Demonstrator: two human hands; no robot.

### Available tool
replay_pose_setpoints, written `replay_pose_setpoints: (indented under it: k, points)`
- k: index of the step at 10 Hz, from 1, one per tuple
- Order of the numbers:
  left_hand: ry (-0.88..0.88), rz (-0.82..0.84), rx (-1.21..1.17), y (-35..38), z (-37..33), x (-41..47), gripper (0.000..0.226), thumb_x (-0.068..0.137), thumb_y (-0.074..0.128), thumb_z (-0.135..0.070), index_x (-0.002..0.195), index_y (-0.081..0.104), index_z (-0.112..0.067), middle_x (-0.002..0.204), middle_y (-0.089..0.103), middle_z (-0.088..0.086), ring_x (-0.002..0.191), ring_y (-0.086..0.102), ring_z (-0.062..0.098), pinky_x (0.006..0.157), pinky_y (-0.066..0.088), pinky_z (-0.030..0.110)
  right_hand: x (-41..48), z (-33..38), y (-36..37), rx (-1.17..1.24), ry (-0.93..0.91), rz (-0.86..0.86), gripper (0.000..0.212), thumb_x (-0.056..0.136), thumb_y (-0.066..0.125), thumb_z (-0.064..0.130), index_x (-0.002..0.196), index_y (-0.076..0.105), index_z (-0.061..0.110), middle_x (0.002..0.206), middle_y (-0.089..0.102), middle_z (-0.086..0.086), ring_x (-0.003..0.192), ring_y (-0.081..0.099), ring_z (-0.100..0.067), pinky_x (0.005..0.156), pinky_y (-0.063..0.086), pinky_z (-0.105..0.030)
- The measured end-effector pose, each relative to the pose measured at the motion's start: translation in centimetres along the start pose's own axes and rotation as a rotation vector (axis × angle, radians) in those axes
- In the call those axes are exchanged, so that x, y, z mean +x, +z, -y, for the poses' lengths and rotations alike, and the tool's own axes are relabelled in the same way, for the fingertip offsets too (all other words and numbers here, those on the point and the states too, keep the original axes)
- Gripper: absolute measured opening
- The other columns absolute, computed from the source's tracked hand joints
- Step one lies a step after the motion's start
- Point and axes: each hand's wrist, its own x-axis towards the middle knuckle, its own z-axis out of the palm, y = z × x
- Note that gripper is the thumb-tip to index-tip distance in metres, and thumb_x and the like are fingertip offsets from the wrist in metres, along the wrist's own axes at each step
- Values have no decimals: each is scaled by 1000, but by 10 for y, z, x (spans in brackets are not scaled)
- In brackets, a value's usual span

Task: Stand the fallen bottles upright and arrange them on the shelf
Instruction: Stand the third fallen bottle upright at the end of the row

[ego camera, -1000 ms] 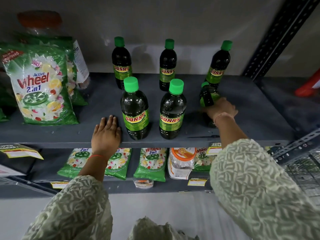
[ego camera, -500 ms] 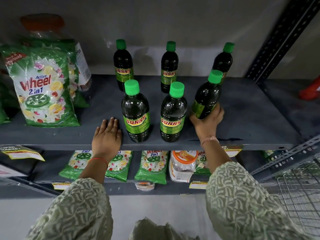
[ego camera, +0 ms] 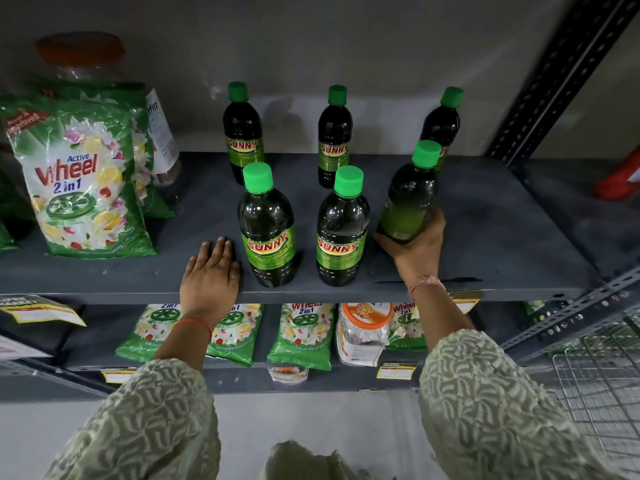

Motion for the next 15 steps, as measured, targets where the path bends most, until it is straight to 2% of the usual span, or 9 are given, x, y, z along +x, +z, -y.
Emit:
replay_pose_setpoints:
  k: [2,3,4,5,6,7,8,10,15]
  points:
    - [4,6,6,-1,0,-1,51,97,23,-31,144,20,-14,157,18,3,146,11,24,119,9,38,-5,-1,-14,172,85,143,61,61,55,7,118,35,11,111,51,-8,95,52,-15,84,47,-29]
    - [2,9,3,-1,0,-1,50,97,27,-28,145,19,-14,157,17,3,146,10,24,119,8,38,-3,2,-8,140,48,177,90,61,76,29,134,26,13,130,43,-10,117,47,-20,101,42,-33]
    - [3,15,6,-1,0,-1,50,97,26,-28,145,18,-14,157,16,2,146,9,23,119,8,38,-6,0,-2,-45,13,72,92,55,85,32,129,34,12,128,41,-14,122,40,-27,107,34,-41]
    - [2,18,12,-2,0,-1,51,97,26,-29,145,17,-14,157,16,2,146,9,23,119,8,38,-5,-7,-9,6,45,83,66,61,82,15,117,48,10,117,57,-11,112,54,-27,98,44,-40]
    - [3,16,13,-2,-1,0,51,97,26,-28,145,17,-14,157,17,3,146,9,24,119,8,39,1,-13,-21,-28,57,254,68,71,73,6,131,42,12,124,57,-6,120,51,-25,102,39,-35]
    - [1,15,18,-2,-1,-1,51,97,25,-28,145,17,-14,157,16,3,146,9,24,119,8,38,1,-10,-19,28,74,298,104,63,80,11,144,15,17,144,39,-6,131,37,-20,110,29,-35]
    - [4,25,17,-2,-1,-2,51,97,25,-29,145,17,-14,157,16,2,146,9,23,119,8,38,-2,-8,-9,-10,71,146,105,43,87,36,131,33,17,133,45,-10,125,43,-26,106,37,-42]
    - [21,18,6,-1,-1,-4,51,97,26,-28,145,19,-12,157,18,5,146,11,26,119,10,40,-27,-7,-32,-109,-41,190,55,69,77,13,117,50,7,107,57,-2,101,51,-14,82,37,-20]
    - [25,-9,-5,1,3,1,51,97,26,-28,144,20,-11,157,18,5,145,12,27,119,10,40,-42,-10,-47,-128,-29,288,57,74,72,10,124,45,9,112,55,-2,106,50,-16,91,38,-28]
